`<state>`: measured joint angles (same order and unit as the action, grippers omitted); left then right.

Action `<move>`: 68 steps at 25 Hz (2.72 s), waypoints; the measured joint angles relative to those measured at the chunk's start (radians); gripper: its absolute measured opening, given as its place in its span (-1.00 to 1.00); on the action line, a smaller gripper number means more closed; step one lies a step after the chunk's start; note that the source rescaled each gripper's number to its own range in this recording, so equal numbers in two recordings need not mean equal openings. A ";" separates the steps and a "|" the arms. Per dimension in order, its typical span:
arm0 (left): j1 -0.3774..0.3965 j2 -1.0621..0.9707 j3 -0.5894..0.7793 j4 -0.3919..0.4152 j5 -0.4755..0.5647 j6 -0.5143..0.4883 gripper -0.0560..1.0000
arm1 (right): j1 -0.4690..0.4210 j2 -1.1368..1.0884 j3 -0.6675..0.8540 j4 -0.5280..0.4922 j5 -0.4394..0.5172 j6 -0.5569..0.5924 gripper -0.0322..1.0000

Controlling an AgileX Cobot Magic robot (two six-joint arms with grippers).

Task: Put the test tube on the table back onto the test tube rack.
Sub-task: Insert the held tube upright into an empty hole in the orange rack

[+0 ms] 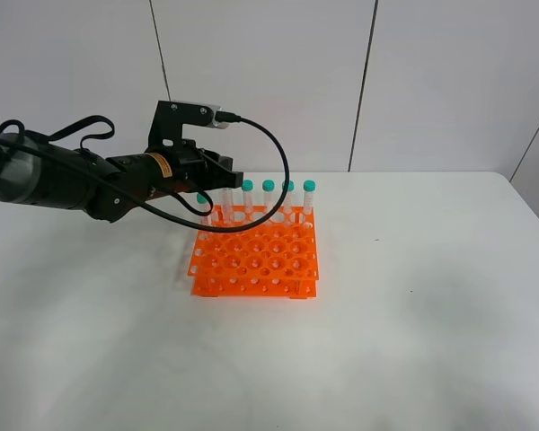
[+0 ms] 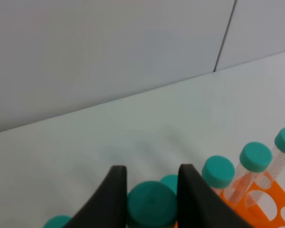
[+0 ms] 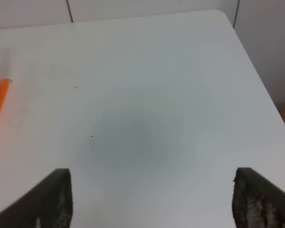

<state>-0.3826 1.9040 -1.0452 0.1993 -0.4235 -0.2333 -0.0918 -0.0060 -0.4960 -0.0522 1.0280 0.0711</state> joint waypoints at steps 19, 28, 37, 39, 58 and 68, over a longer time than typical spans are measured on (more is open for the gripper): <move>-0.002 0.000 0.052 -0.007 -0.077 0.006 -0.89 | 0.000 0.000 0.000 0.000 0.000 0.000 0.63; -0.010 0.036 0.057 -0.007 -0.071 0.012 -0.89 | 0.000 0.000 0.000 0.000 0.000 0.000 0.63; -0.015 0.093 0.058 -0.009 -0.084 0.021 -0.89 | 0.000 0.000 0.000 0.000 0.000 0.000 0.63; -0.015 0.095 0.058 -0.009 -0.089 0.023 -0.89 | 0.000 0.000 0.000 0.000 0.000 0.000 0.63; -0.015 0.110 0.058 -0.016 -0.128 -0.006 -0.89 | 0.000 0.000 0.000 0.000 0.000 0.000 0.63; -0.015 0.093 0.069 -0.016 -0.105 -0.022 -0.89 | 0.000 0.000 0.000 0.000 0.000 0.000 0.63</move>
<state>-0.3972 1.9969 -0.9758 0.1837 -0.5284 -0.2558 -0.0918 -0.0060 -0.4960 -0.0522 1.0280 0.0711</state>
